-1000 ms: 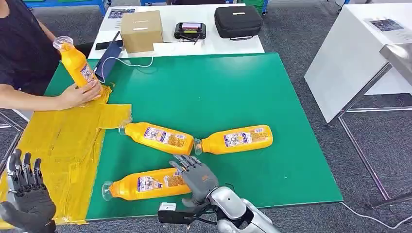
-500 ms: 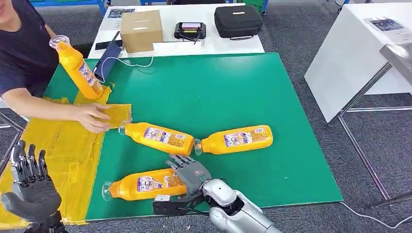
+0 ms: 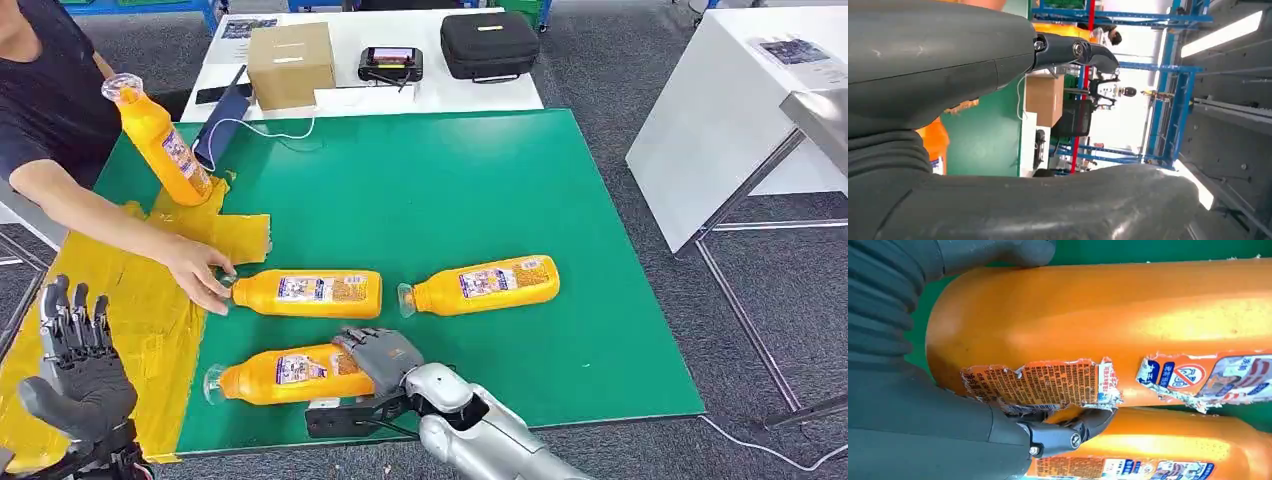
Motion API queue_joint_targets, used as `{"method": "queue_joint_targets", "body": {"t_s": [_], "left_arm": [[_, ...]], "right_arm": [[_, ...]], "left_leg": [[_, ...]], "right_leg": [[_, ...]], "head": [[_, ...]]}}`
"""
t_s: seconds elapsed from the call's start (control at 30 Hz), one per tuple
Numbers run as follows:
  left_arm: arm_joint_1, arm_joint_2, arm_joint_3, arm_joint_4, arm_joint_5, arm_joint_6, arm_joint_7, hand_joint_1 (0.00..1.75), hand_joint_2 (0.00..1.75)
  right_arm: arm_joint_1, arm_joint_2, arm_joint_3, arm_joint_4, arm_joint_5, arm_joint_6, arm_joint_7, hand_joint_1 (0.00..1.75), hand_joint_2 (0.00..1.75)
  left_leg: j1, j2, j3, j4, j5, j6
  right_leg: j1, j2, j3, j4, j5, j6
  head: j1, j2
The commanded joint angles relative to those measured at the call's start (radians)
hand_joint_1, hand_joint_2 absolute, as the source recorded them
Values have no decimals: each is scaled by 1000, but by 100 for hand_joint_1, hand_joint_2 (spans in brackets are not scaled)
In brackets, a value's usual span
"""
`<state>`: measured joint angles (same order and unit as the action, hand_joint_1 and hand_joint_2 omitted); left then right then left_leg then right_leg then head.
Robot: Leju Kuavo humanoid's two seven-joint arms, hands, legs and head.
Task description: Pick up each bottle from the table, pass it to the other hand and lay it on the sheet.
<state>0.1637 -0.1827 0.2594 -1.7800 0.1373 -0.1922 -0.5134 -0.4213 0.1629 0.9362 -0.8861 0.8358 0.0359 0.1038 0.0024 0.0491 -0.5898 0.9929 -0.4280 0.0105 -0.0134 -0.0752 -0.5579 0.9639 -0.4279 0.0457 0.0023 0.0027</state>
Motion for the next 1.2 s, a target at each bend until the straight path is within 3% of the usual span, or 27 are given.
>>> {"method": "queue_joint_targets", "body": {"t_s": [0.03,0.33,0.4,0.47,0.53,0.57,0.63,0.93,0.97,1.1,1.2], "left_arm": [[-43,50,-51,68,16,13,11,0,0],[-38,45,-58,49,21,53,30,0,0],[-24,41,-64,34,30,60,31,0,0],[1,24,-59,10,18,103,63,0,0],[67,-14,-45,-25,30,117,95,0,0],[87,-26,-47,-40,31,113,101,0,175],[116,-43,-59,-68,31,105,102,0,175],[104,-40,-60,-64,32,108,109,0,175],[106,-45,-58,-66,35,104,112,0,175],[179,-83,-107,-146,86,28,132,0,175],[216,-94,-169,-196,89,2,126,0,175]], "right_arm": [[-32,9,47,175,-17,3,10,175,175],[-11,-7,0,169,-41,-29,40,175,175],[10,-20,-47,130,-75,-81,18,175,175],[59,-41,-110,31,-83,-209,-15,175,175],[170,-91,-197,-170,-96,-325,-77,175,175],[205,-106,-220,-240,-99,-338,-88,175,175],[254,-133,-244,-382,-88,-321,-78,175,175],[251,-122,-248,-373,-82,-307,-72,175,175],[254,-116,-256,-375,-59,-347,-94,175,175],[275,-142,-222,-572,-26,-351,-106,175,175],[259,-138,-205,-615,36,-362,-78,175,175]], "left_leg": [[1,-5,4,-3,1,-1],[1,-4,5,-1,1,0],[1,-6,5,-2,1,-1],[1,-8,6,-2,1,-1],[1,-5,5,-1,0,0],[1,-7,6,-1,0,0],[1,-4,3,0,-1,0],[-1,-4,-3,0,-1,0],[0,-4,-2,0,-1,-1],[0,-3,-4,2,-2,0],[0,-2,-4,2,-3,0]], "right_leg": [[0,4,4,-2,0,-2],[0,1,5,-2,0,-1],[0,1,5,-2,0,-1],[0,1,4,-2,-1,-2],[0,1,0,-2,-1,-1],[0,2,0,-2,-1,-1],[0,1,2,-1,-1,-1],[-1,2,-2,-1,0,-1],[0,4,0,0,-1,-1],[0,4,-3,1,-1,-1],[-1,6,-3,1,-1,0]], "head": [[0,0],[0,0],[0,0],[0,0],[0,0],[0,0],[0,0],[0,0],[0,0],[0,0],[-1,0]]}}
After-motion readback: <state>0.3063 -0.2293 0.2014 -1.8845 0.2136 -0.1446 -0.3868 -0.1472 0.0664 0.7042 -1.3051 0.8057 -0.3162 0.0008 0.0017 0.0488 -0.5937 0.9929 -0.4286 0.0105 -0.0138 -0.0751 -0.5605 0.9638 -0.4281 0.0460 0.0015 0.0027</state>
